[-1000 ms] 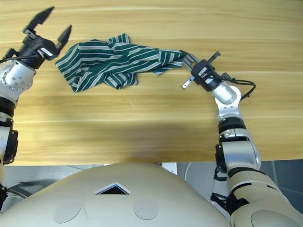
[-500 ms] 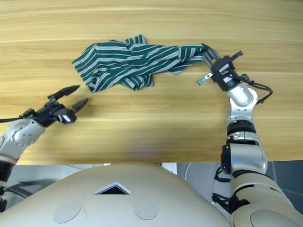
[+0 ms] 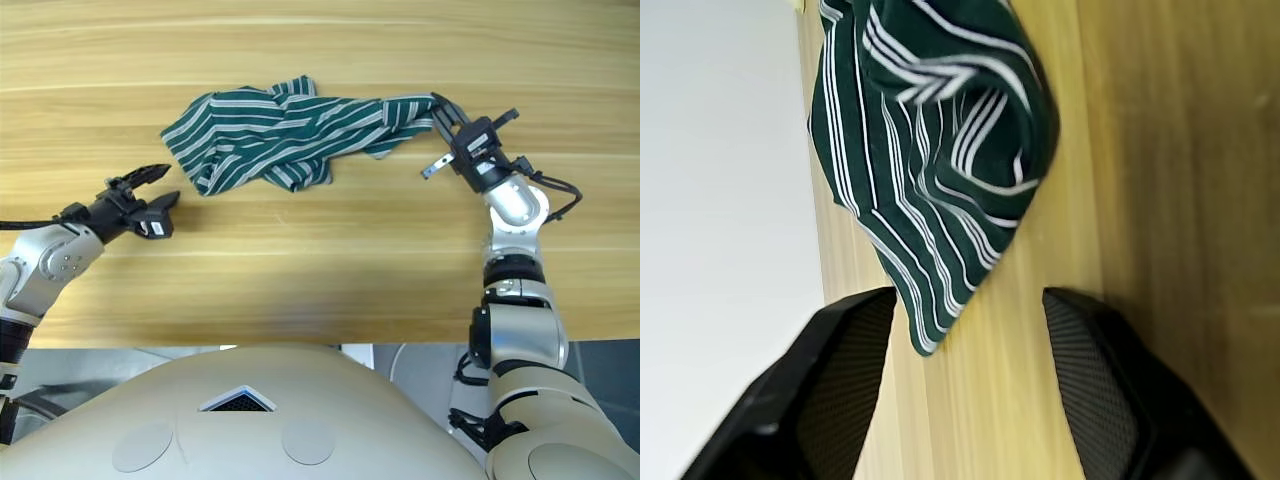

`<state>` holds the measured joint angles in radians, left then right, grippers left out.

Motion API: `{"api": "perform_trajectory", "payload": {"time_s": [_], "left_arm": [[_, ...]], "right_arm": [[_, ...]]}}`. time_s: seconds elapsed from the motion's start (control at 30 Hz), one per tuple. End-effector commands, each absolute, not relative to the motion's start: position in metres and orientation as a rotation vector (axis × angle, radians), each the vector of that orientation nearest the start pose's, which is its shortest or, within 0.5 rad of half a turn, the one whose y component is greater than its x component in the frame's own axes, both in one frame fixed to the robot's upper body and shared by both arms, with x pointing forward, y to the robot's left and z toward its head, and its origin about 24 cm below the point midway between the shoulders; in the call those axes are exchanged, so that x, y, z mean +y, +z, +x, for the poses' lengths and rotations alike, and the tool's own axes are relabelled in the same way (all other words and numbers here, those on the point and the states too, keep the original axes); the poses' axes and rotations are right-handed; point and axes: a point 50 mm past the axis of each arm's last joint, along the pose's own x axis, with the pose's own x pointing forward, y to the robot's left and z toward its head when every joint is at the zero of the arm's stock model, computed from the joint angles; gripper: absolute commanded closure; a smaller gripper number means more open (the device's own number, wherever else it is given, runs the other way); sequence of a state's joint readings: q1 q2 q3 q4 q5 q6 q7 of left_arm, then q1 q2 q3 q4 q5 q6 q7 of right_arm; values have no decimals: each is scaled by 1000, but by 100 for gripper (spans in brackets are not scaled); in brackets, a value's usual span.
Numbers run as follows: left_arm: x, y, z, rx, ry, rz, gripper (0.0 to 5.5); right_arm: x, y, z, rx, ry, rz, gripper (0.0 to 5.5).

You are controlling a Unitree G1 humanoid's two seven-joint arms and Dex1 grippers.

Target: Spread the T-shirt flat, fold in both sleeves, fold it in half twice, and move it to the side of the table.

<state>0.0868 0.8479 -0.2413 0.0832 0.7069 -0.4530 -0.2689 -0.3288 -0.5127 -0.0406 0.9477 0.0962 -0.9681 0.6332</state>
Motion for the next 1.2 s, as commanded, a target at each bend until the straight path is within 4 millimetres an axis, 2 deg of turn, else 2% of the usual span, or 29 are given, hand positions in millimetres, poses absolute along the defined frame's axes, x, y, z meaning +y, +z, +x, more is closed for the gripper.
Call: {"api": "perform_trajectory", "payload": {"time_s": [0.03,0.3,0.83,1.2], "left_arm": [[224,5,198,112,-1003,1453,275],[221,6,215,85,-1073,1501,275],[222,-4,229,106,-1027,1468,275],[216,-10,228,97,-1059,1433,462]], "right_arm": [[-262,43,270,-237,511,-547,550],[-258,39,268,-230,510,-535,550],[-260,37,269,-219,496,-531,550],[-260,37,268,-223,493,-531,550]]}}
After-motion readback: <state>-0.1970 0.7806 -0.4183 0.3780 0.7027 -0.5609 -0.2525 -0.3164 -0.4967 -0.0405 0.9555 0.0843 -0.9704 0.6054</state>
